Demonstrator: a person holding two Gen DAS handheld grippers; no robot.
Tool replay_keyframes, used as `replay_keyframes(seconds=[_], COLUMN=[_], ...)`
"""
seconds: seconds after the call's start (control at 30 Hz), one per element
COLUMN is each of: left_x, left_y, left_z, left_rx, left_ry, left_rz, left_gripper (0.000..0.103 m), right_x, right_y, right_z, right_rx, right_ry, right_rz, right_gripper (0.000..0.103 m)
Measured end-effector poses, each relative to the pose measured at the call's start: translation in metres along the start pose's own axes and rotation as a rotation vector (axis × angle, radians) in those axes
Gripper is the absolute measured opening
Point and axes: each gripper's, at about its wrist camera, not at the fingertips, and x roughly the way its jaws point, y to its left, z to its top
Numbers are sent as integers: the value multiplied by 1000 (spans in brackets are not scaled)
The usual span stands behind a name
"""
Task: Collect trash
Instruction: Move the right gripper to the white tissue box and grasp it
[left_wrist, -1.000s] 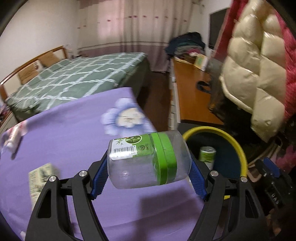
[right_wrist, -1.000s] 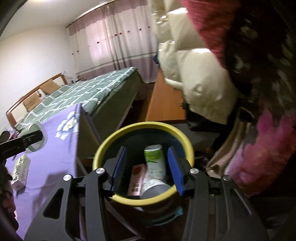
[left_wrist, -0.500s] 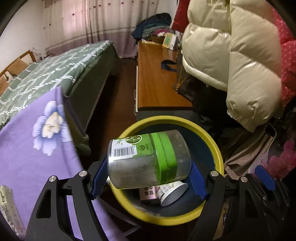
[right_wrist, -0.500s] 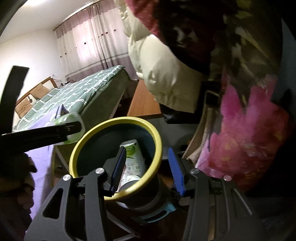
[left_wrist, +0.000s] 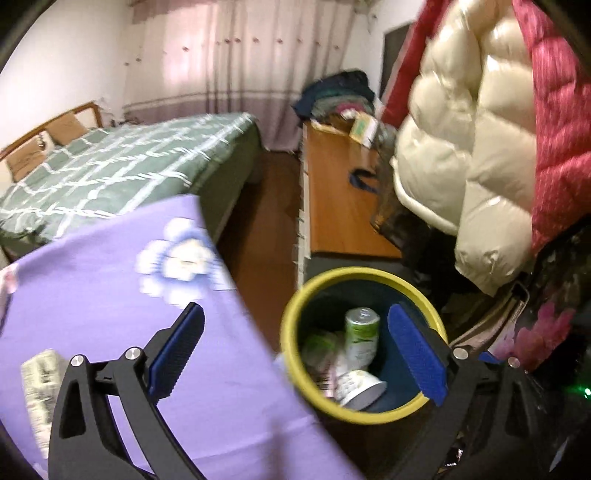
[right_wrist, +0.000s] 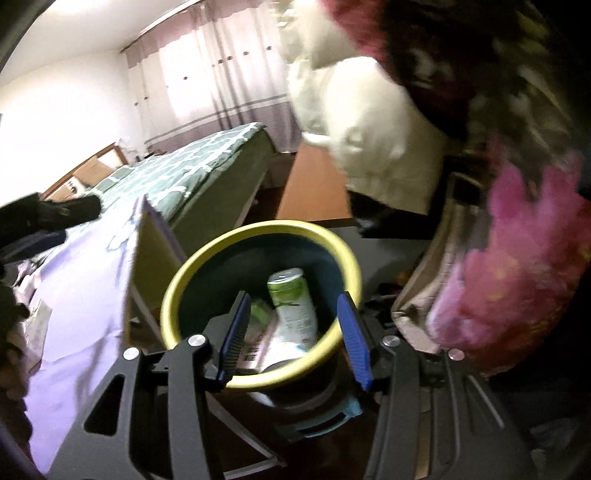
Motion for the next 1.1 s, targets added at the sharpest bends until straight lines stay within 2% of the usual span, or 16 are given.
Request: replay_keyframes(seconds=[0.2, 0.5, 0.63, 0.9, 0.97, 1.1], left_x=[-59, -126, -145, -181, -185, -185], left_y=[81, 211, 266, 363, 384, 406], left_z=[-15, -59, -84, -140, -152, -167], left_rx=[-84, -203, -258, -328, -350, -421], left_ry=[-76, -152, -160, -183, -184, -188], left_rz=[94, 295, 366, 556, 603, 604], left_gripper=[98, 98, 98, 98, 98, 98], right_x=[-3, -3, 1, 8, 8, 7], right_y=[50, 134, 180, 276, 300, 338], right_z=[3, 6, -1, -24, -30, -41], right_rx=[-80, -206, -262, -357, -384, -418], right_ry=[-2, 7, 39, 127, 144, 172], right_rz=[62, 151, 222, 382, 423, 493], right_gripper=[50, 52, 53, 55, 59, 69])
